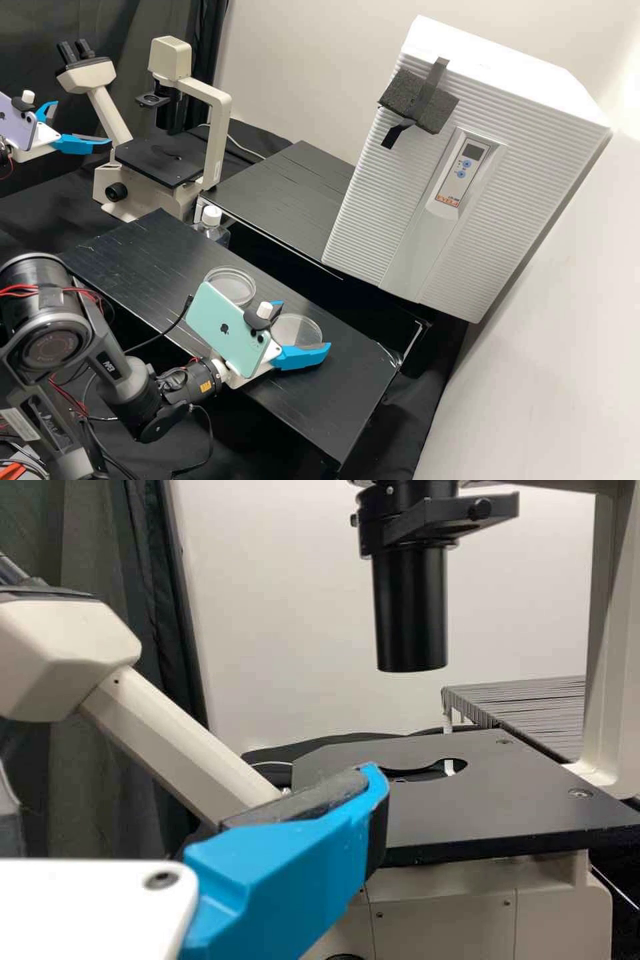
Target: Open the petri dish lid.
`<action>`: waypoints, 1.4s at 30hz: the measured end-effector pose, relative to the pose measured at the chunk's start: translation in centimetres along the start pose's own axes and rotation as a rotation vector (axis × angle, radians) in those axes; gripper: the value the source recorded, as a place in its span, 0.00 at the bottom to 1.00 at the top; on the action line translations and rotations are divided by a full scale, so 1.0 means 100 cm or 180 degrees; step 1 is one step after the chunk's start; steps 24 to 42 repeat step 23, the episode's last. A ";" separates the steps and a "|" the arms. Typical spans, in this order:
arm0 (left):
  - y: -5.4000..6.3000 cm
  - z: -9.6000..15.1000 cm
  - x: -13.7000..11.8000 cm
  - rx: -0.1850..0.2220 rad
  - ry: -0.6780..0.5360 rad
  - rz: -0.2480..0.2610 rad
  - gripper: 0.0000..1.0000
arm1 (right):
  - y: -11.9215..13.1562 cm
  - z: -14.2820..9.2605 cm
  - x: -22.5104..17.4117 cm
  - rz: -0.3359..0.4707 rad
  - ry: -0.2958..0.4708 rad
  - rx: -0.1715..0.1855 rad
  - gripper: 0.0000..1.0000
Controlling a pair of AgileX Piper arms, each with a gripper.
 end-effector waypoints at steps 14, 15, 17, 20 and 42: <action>0.000 0.000 0.000 0.0000 0.0000 0.0000 1.00 | 0.003 -0.003 -0.001 0.0061 0.0042 -0.0010 1.00; 0.000 0.000 0.000 0.0000 0.0000 0.0000 1.00 | 0.004 -0.004 -0.002 0.0087 0.0059 0.0024 1.00; 0.000 0.000 0.000 0.0000 0.0000 0.0000 1.00 | 0.008 -0.006 -0.003 0.0163 0.0081 0.0148 1.00; 0.000 0.000 0.000 0.0000 0.0000 0.0000 1.00 | 0.016 -0.006 -0.007 0.0217 0.0165 0.0490 1.00; 0.000 0.000 0.000 0.0000 0.0000 0.0000 1.00 | 0.020 -0.007 -0.011 0.0192 0.0277 0.0693 1.00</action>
